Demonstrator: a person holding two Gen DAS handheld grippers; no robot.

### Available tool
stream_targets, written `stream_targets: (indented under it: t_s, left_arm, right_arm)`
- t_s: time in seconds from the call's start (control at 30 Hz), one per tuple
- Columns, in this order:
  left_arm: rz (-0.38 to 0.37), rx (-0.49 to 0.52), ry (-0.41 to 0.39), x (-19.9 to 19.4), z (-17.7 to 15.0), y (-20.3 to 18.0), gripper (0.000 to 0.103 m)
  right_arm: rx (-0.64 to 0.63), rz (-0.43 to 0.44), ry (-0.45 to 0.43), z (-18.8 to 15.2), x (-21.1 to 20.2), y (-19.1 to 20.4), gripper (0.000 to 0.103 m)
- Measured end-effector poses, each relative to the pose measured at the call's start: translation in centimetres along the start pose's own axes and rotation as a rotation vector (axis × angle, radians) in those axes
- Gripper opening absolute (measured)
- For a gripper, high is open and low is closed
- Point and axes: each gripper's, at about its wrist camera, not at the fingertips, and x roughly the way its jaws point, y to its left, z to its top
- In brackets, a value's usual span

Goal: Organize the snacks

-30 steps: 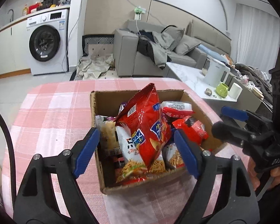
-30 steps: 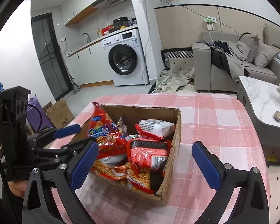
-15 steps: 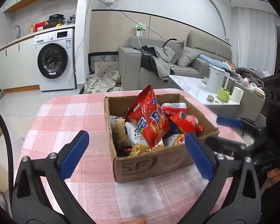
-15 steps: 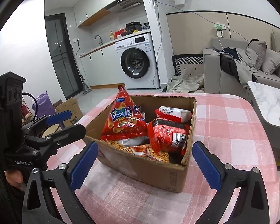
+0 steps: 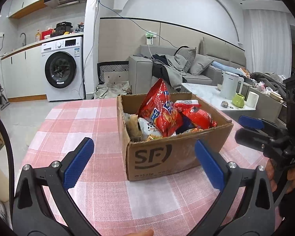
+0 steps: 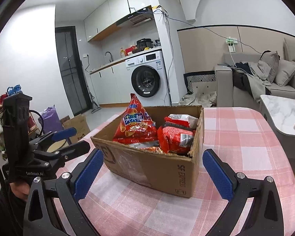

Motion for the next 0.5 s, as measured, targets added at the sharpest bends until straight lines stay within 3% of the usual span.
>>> stream_targets:
  t_s: [0.5]
  left_arm:
    - [0.038,0.012,-0.017,-0.6,-2.0,0.3,0.102]
  right_arm:
    - [0.004,-0.018,-0.038,-1.7,-1.1,0.3,0.103]
